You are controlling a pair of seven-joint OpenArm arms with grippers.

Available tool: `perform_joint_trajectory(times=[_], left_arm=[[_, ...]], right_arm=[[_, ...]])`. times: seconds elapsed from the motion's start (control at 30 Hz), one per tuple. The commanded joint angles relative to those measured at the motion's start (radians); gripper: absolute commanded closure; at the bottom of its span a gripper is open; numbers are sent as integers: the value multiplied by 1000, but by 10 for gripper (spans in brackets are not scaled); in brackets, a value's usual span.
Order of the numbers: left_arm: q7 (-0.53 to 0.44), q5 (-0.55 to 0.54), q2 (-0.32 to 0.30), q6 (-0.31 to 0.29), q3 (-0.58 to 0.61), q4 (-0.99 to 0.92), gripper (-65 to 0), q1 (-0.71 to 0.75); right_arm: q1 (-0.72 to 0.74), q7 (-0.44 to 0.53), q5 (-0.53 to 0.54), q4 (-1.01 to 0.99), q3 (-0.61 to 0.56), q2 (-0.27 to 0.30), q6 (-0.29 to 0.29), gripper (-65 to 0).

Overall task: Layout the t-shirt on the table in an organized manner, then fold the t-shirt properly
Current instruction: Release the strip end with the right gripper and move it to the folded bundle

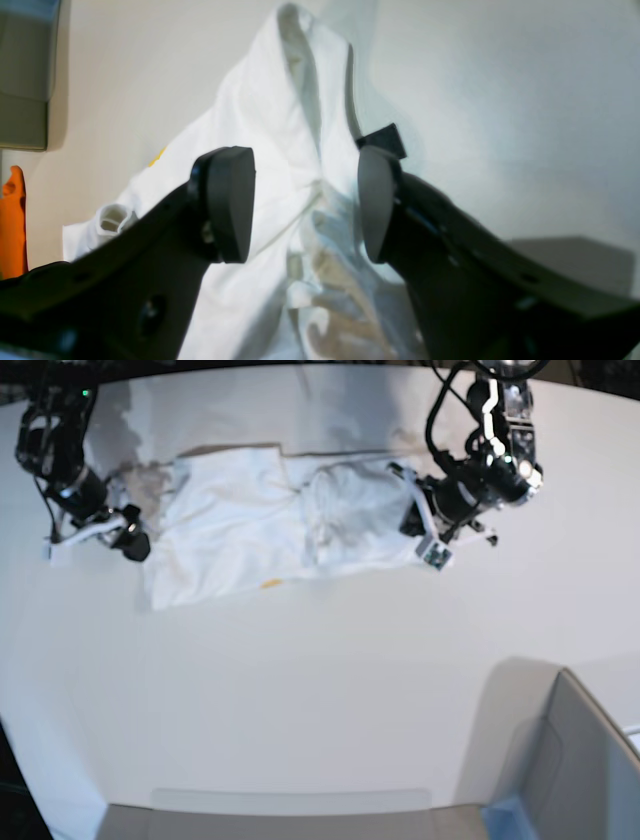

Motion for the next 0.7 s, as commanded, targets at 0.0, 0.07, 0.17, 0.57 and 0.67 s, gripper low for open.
perform_joint_trajectory(times=[0.0,0.07,0.17,0.57,0.67], left_arm=[[-20,-13,-6,-1,-1,15,0,-7],[-20,-13,-6,-1,-1,15,0,-7],[-20,-13,2,-1,-1,15,0,-7],[-20,-15,8,-1,-1,-7,0,-12],[-20,-15,8,0,-1,-7,0,-13]], right_arm=[[10,17,16,0,8,15,8,-324],[18,21,16,-29,8,15,8,-324],[23,21,14,-61,8,16,8,-324],[92,17,14,-164,-119,36,81,-324],[101,18,14,-166,-179,31,81,-324]])
